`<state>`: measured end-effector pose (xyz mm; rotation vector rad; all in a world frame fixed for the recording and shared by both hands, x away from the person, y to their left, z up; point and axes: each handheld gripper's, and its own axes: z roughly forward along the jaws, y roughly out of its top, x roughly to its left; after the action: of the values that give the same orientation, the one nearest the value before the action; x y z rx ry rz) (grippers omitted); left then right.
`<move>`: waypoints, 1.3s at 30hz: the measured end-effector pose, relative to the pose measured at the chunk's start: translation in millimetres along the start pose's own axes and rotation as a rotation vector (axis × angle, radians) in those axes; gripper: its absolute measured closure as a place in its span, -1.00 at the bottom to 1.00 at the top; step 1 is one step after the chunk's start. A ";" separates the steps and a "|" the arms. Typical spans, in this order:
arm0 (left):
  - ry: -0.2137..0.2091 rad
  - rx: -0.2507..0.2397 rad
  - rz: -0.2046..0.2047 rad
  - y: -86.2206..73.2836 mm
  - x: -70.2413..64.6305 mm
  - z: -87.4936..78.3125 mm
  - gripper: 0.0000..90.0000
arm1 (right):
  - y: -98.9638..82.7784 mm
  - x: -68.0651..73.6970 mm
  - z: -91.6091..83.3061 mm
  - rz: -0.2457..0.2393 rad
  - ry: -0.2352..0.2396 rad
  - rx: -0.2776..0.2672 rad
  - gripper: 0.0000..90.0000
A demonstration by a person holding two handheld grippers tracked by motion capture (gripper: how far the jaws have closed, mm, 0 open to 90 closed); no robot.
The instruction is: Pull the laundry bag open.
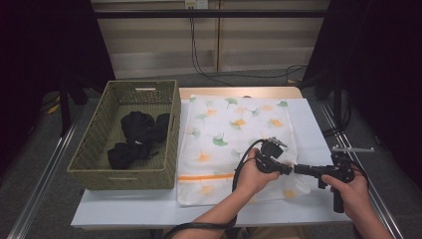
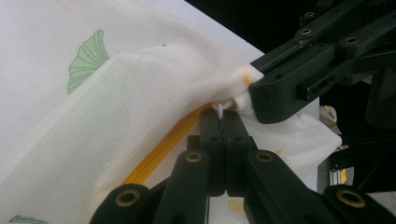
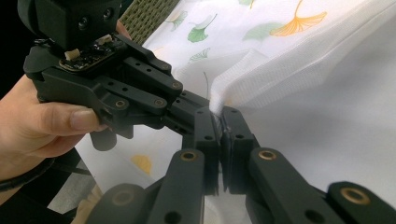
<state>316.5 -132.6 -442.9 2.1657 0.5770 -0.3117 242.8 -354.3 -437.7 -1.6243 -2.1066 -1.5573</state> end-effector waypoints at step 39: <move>-0.051 -0.011 -0.048 2.3 6.0 -21.5 1.00 | 0.7 -2.2 -3.3 0.016 0.002 -0.010 0.93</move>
<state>323.3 -115.0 -430.8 2.1297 0.6012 -0.3883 242.6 -358.2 -436.9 -1.6381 -2.0828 -1.5665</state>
